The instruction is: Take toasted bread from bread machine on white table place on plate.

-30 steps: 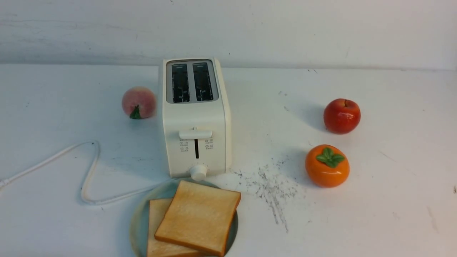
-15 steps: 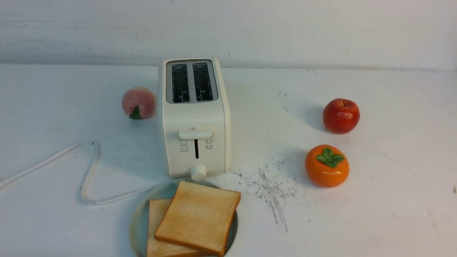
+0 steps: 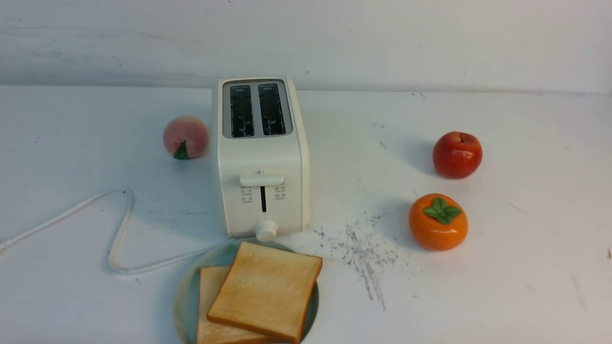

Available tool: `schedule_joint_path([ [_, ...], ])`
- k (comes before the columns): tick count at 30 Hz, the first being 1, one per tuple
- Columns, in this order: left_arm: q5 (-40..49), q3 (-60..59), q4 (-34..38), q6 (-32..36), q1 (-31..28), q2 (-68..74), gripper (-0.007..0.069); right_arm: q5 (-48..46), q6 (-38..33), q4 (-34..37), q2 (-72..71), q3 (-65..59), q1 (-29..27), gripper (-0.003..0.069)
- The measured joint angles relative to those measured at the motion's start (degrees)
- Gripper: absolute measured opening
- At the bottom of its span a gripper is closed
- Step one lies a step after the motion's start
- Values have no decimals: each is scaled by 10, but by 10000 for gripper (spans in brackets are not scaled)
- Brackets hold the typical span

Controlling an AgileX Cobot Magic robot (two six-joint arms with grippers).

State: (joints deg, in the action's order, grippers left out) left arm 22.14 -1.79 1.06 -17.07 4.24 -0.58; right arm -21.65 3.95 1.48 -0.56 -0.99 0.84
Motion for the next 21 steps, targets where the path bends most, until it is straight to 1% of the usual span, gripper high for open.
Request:
schedule_joint_path([
  [4,0,0,0,0,0,0,73,-3,0,-38,0,0,0,132],
  [7,0,0,0,0,0,0,73,-4,0,-47,0,1,0,135],
  [21,0,0,0,0,0,0,91,-4,0,-51,0,1,0,149],
])
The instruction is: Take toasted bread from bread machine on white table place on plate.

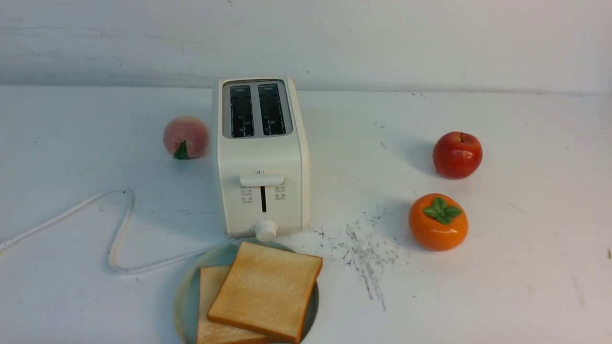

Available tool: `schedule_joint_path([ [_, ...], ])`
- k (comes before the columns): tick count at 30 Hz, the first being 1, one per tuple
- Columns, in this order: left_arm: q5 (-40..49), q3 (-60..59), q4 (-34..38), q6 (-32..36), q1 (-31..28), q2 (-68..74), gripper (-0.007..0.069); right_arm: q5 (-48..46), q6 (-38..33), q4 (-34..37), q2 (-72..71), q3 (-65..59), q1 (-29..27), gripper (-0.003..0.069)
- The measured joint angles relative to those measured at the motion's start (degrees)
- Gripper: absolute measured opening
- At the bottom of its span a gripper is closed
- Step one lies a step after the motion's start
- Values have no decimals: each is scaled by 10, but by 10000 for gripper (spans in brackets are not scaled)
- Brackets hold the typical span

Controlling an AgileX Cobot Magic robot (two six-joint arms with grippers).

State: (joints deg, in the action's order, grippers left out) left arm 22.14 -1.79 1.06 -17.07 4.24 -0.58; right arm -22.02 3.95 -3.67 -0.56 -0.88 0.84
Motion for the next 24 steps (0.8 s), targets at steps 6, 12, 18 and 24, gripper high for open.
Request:
schedule_joint_path([
  [6,0,0,0,0,0,0,92,0,0,0,0,0,0,156],
  [12,0,0,0,0,0,0,103,0,0,0,0,0,0,162],
  [18,0,0,0,0,0,0,110,0,0,0,0,0,0,169],
  [24,0,0,0,0,0,0,109,0,0,0,0,0,0,176],
])
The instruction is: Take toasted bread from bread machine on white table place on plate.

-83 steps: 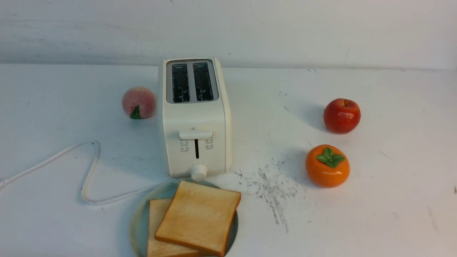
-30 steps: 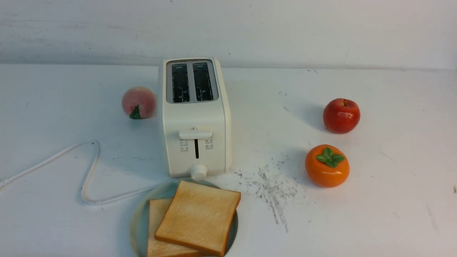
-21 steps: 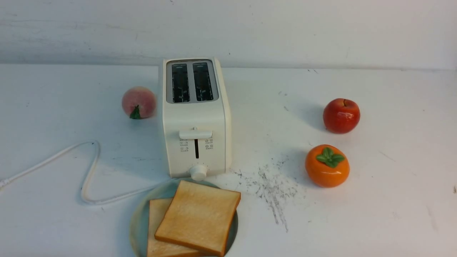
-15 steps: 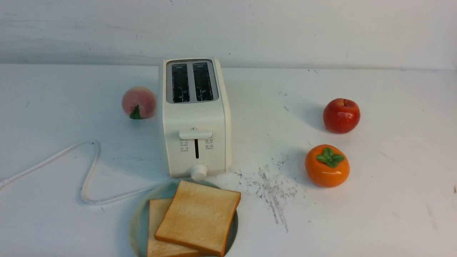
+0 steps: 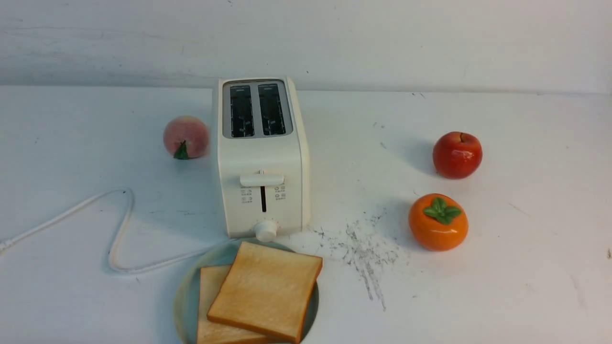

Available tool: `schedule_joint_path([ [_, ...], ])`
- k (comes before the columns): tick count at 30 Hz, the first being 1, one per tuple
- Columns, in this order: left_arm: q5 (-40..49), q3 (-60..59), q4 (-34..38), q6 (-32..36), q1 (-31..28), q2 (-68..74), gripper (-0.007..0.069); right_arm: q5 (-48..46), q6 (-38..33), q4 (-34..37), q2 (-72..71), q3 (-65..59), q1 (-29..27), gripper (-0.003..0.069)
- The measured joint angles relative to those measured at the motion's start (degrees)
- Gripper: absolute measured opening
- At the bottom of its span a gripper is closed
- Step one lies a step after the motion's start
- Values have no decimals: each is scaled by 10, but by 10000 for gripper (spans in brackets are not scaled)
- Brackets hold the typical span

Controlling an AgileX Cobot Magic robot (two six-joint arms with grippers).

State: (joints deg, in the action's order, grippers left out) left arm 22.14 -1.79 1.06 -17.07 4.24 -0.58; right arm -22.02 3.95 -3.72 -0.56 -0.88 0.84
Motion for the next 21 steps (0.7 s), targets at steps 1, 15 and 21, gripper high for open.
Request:
schedule_joint_path([
  [1,0,0,0,0,0,0,109,0,0,0,0,0,0,177],
  [15,0,0,0,0,0,0,127,0,0,0,0,0,0,181],
  [21,0,0,0,0,0,0,127,0,0,0,0,0,0,182],
])
